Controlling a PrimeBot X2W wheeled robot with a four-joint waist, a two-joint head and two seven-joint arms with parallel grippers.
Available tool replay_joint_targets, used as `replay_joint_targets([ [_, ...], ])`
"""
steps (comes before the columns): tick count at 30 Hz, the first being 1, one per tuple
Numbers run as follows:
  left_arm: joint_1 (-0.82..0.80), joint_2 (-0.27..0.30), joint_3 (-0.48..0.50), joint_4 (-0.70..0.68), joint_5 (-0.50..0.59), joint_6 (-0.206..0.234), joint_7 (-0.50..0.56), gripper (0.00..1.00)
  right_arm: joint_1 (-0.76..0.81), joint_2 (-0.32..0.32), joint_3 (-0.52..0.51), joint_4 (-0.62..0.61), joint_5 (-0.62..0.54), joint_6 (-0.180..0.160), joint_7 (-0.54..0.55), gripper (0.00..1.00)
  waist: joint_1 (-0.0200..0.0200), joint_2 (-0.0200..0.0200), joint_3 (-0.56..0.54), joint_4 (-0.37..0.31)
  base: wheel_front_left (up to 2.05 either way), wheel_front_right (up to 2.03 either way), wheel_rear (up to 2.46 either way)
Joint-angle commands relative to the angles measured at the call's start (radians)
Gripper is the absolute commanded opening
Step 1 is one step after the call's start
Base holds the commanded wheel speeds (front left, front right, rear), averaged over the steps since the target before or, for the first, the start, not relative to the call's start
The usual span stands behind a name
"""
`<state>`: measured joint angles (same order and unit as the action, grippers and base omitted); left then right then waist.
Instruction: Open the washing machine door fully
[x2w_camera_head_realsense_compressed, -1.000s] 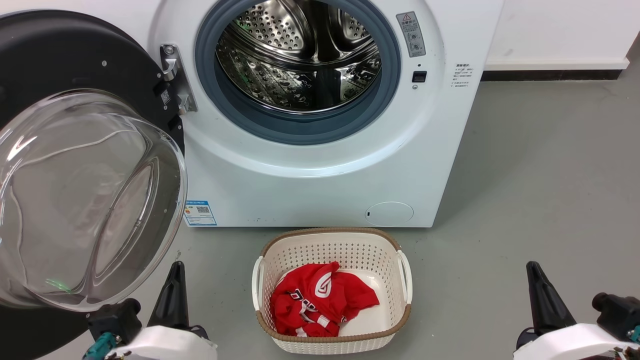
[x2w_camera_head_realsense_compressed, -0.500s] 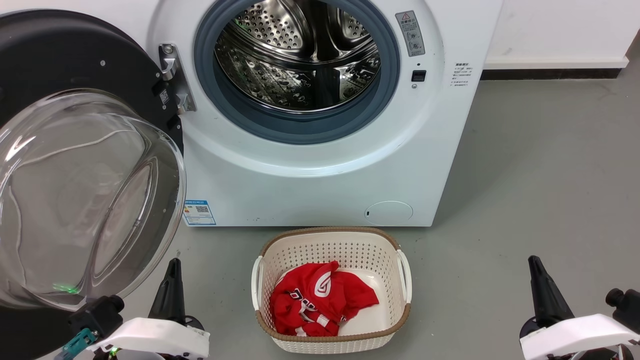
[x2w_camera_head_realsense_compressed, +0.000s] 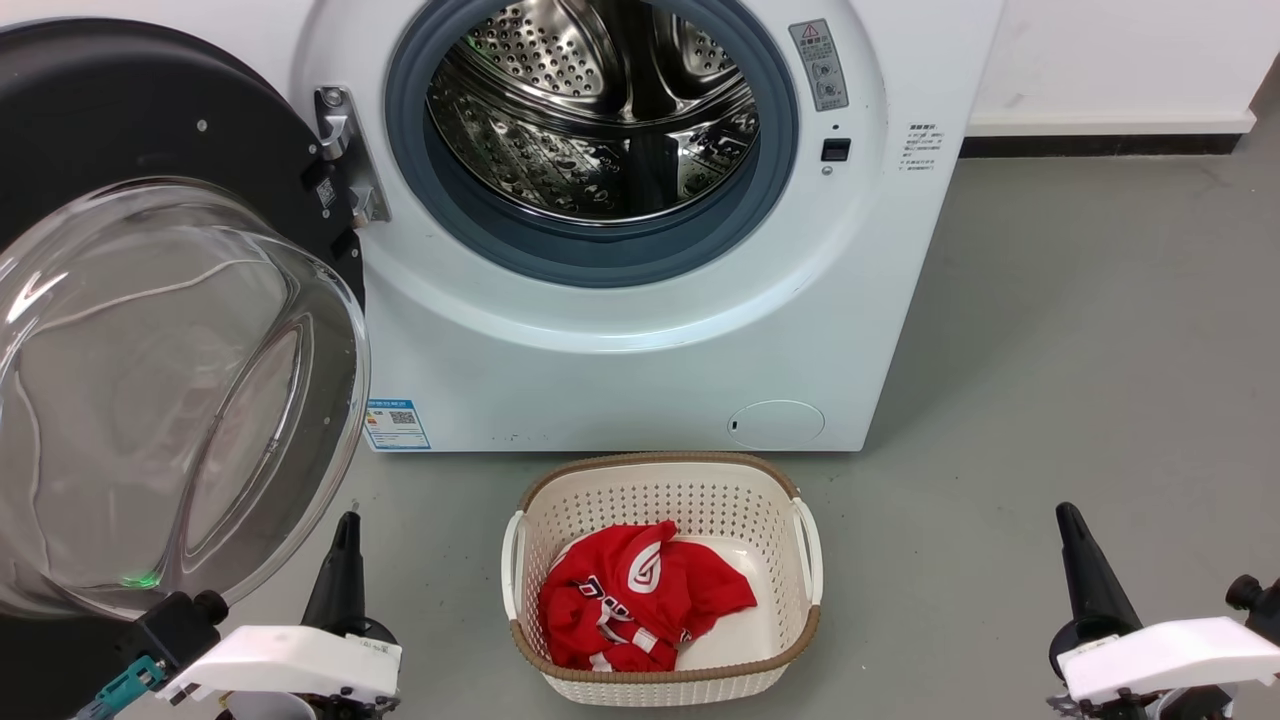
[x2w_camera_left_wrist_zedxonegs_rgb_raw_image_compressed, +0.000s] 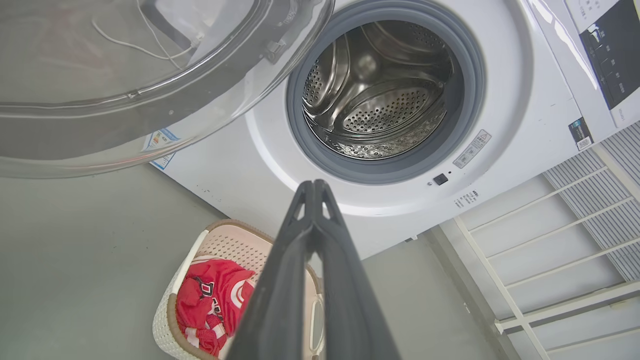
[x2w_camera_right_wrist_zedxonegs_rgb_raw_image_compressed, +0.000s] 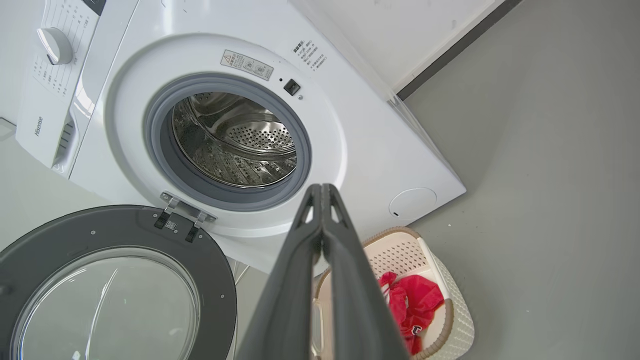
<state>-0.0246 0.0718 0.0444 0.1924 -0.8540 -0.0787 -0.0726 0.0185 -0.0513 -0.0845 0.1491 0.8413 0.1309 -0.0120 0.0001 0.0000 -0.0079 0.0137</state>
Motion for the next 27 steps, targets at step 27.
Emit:
replay_joint_targets([
  [27,-0.055,-0.009,0.034,0.018,-0.328,-0.026,0.081,0.00,-0.074,-0.004,-0.013,0.036,0.337,0.000,0.054,0.00,-0.0001,0.0000,0.004,-0.005,0.00,0.00,0.00],
])
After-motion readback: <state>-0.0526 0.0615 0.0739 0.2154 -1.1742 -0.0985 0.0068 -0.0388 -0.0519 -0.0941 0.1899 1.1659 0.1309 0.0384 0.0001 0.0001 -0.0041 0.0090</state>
